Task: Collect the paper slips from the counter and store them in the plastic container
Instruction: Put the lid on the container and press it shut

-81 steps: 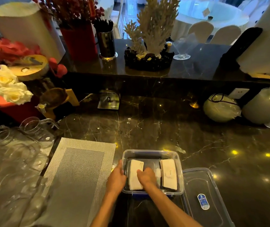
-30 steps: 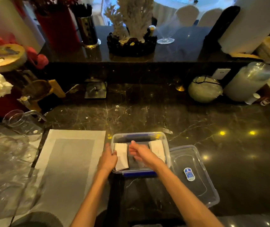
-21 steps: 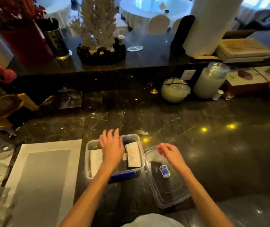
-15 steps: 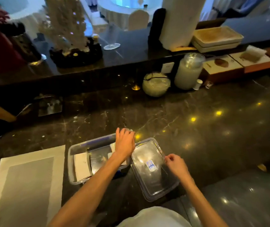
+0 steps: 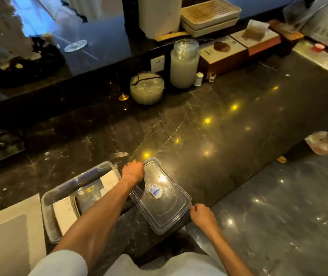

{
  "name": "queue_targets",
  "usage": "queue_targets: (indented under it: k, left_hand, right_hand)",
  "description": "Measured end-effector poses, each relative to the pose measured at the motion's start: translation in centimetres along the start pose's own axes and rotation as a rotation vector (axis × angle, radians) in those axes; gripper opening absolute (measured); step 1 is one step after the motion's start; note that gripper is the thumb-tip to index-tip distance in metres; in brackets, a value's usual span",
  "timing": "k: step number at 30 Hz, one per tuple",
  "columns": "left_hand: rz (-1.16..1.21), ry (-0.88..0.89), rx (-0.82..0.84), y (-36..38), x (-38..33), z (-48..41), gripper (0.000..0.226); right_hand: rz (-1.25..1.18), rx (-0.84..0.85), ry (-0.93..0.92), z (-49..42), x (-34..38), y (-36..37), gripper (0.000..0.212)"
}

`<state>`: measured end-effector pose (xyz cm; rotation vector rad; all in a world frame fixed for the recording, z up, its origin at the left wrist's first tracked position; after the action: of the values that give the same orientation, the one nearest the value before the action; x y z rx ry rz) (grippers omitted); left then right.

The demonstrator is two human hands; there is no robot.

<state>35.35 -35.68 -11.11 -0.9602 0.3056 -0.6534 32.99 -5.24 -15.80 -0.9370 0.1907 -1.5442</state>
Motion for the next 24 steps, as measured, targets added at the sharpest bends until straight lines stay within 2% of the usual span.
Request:
queue_targets:
  k: [4, 6, 8, 11, 13, 15, 18, 21, 24]
  left_hand:
    - [0.081, -0.059, 0.036, 0.5, -0.1, 0.1, 0.041]
    - [0.111, -0.086, 0.053, 0.8, -0.3, 0.2, 0.043]
    - [0.139, -0.109, 0.067, 1.1, -0.3, 0.3, 0.043]
    - [0.184, -0.105, 0.044, 0.9, -0.7, 0.2, 0.038]
    - [0.227, -0.094, -0.007, 0.0, -1.2, 0.2, 0.035]
    - [0.257, -0.082, -0.058, -1.6, -1.9, 0.4, 0.034]
    - [0.302, -0.057, -0.147, -5.0, -2.3, 0.8, 0.033]
    - [0.403, -0.084, -0.264, -8.5, -0.1, 1.7, 0.034]
    - [0.587, -0.157, -0.335, -11.0, 4.8, 2.6, 0.037]
  right_hand:
    - [-0.174, 0.076, -0.047, -0.4, -0.4, 1.2, 0.022]
    - [-0.256, 0.09, -0.049, -0.4, -0.4, 1.7, 0.021]
    - [-0.332, 0.084, -0.036, -0.2, -0.3, 1.9, 0.023]
    - [-0.362, 0.069, -0.055, 0.0, 0.2, 2.0, 0.04]
    - [-0.39, 0.025, -0.044, -0.1, 0.2, 1.6, 0.04]
    - [-0.424, -0.042, -0.027, -0.5, 0.4, 0.3, 0.024]
    - [-0.545, -0.198, 0.014, -1.7, 1.3, -2.7, 0.023]
    - [-0.638, -0.331, -0.076, -2.9, 4.8, -6.2, 0.025]
    - [-0.659, -0.359, -0.231, -3.9, 10.0, -8.8, 0.036]
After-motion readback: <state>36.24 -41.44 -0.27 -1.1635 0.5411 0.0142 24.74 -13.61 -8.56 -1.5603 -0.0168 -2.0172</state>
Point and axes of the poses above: each hand's wrist, its own z-axis away from the middle knuckle, its own y-axis out of the palm, x = y × z, the point moved 6 cm from there along -z, towards the middle knuckle, and after that the axes turned 13 degrees about -y, right-handed, at the moved point
